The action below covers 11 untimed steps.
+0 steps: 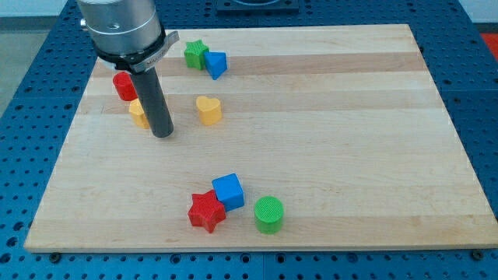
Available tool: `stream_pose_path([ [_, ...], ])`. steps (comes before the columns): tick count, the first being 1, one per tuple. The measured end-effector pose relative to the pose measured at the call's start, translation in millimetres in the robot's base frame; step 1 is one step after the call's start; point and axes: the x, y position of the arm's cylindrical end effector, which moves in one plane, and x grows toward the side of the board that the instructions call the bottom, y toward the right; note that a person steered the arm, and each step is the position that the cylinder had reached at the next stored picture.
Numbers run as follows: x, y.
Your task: Push the yellow hexagon parallel to red circle
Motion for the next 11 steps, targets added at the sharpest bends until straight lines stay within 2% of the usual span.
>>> stream_pose_path([
  [1,52.0,-27.5],
  [2,62.8,-31.0],
  [3,53.5,-51.1],
  [4,-14.3,-106.5],
  [5,-27.2,-129.0],
  [6,-57.2,-145.4],
  [7,-82.9,-151.9],
  [8,-84.0,-151.9],
  [9,-115.0,-142.4],
  [11,-133.8,-128.3],
])
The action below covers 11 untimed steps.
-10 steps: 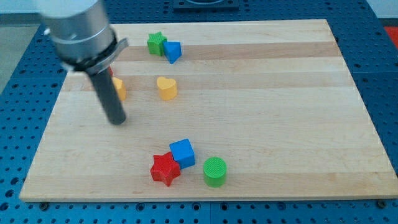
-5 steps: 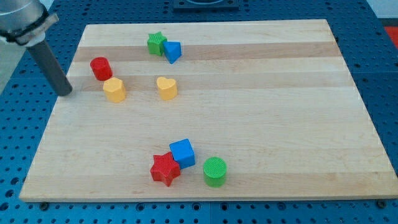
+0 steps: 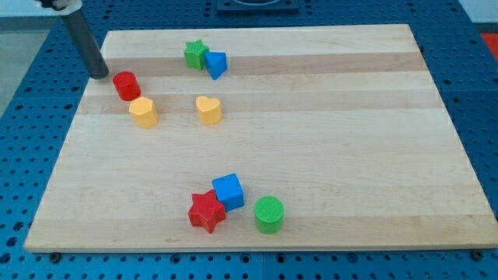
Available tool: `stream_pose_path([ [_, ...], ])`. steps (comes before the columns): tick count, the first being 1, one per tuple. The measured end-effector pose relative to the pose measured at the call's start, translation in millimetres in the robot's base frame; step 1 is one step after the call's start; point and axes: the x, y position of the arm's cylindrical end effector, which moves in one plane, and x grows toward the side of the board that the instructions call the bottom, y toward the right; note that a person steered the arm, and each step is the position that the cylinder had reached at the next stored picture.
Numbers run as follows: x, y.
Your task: Push the yellow hexagon parallel to red circle
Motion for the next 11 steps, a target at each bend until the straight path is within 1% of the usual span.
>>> stream_pose_path([
  [1,-0.1,1.5],
  [2,-0.2,35.1],
  [4,-0.2,35.6],
  [5,30.7,53.0],
  [7,75.6,84.0],
  [8,90.1,98.8],
  [9,121.3,119.0],
  [10,143.6,132.3],
  [11,185.9,154.2],
])
